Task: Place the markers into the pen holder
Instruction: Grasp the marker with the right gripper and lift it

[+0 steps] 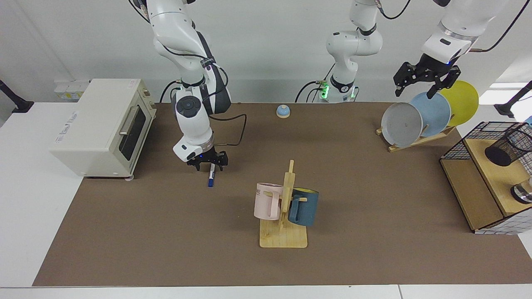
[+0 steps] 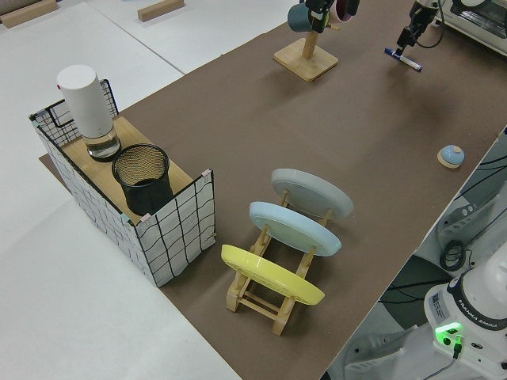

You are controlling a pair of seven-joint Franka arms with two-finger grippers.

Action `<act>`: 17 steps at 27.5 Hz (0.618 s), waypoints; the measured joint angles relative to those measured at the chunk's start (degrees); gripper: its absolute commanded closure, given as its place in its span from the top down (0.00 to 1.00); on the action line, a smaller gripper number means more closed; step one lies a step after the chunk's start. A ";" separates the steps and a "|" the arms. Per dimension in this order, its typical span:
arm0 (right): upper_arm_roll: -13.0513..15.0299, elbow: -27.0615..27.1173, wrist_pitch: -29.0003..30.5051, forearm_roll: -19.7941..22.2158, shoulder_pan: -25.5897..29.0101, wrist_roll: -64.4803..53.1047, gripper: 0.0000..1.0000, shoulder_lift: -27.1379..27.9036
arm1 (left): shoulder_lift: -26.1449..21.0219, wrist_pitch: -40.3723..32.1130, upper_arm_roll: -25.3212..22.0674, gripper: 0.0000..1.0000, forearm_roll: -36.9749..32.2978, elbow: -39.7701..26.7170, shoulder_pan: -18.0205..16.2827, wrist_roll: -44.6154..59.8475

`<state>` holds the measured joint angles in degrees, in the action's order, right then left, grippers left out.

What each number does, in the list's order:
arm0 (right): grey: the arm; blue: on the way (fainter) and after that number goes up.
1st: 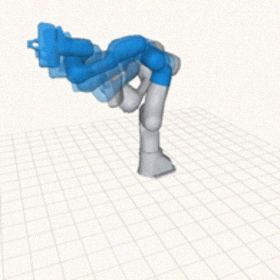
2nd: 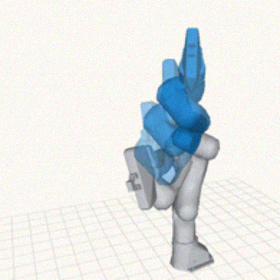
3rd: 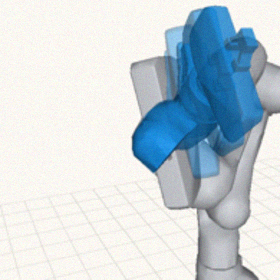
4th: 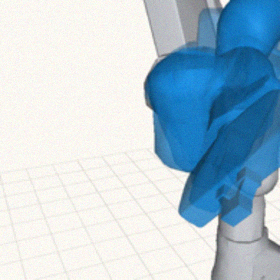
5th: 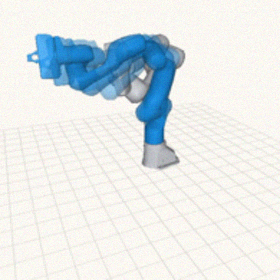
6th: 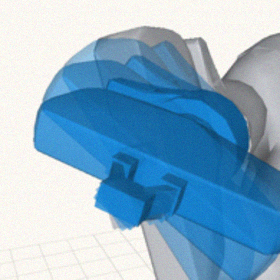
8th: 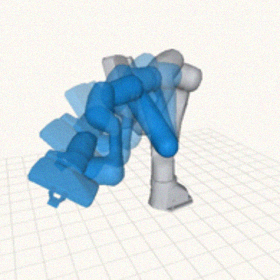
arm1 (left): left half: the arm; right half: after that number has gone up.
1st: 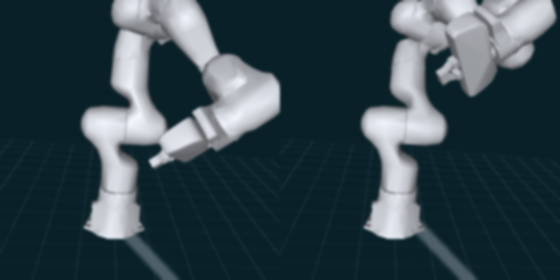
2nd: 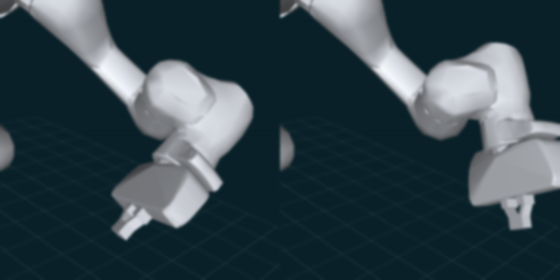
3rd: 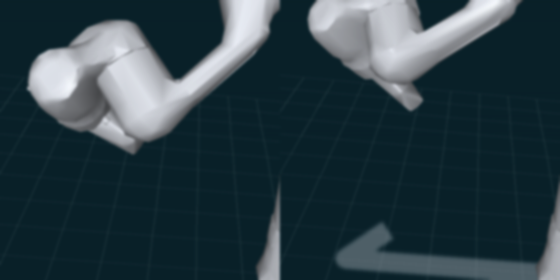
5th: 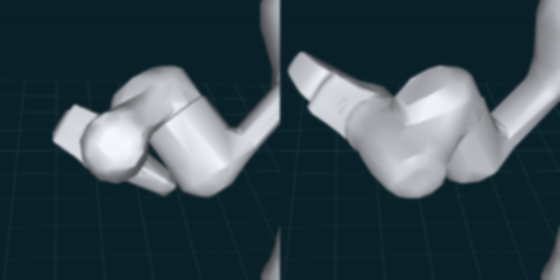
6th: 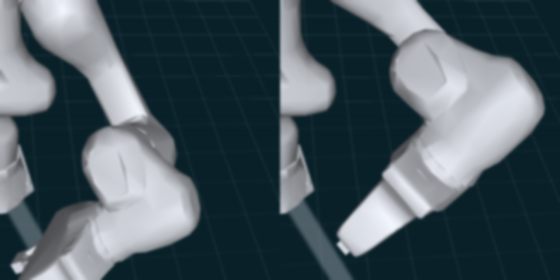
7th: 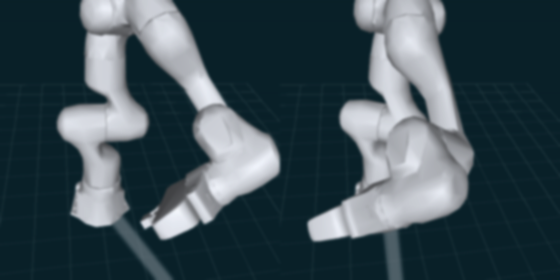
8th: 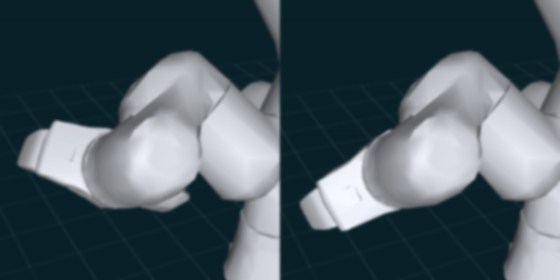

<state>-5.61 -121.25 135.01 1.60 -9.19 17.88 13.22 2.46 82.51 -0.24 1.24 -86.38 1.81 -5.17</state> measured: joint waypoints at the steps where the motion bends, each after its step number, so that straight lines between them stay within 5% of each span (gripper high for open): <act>1: 0.00 -0.17 0.36 0.23 -0.07 0.08 0.88 0.18 | 0.00 0.00 0.00 1.00 0.00 0.00 0.00 0.00; 17: 0.14 -0.34 2.14 1.90 0.11 0.68 0.76 0.95 | 0.00 -0.02 0.00 1.00 0.00 0.00 0.00 0.00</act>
<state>-5.47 -121.59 137.15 3.49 -9.08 18.56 14.17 2.46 82.49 -0.24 1.24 -86.38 1.81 -5.17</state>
